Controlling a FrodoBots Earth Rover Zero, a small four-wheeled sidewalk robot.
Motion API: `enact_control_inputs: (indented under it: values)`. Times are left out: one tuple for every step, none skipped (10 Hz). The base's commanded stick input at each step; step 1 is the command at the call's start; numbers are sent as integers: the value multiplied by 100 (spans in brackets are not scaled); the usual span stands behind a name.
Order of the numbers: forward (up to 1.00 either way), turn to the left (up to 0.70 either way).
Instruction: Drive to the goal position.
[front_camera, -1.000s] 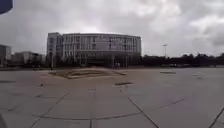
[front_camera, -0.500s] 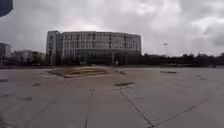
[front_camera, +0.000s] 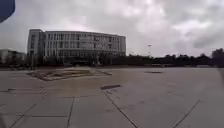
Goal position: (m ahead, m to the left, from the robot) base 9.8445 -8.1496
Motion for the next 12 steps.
enact_control_inputs:
  values:
    - [70,-6]
    - [70,0]
    - [70,0]
    - [70,0]
    - [70,0]
    - [70,0]
    - [70,0]
    - [70,0]
    - [70,0]
    - [70,-27]
    - [70,-35]
    - [70,-35]
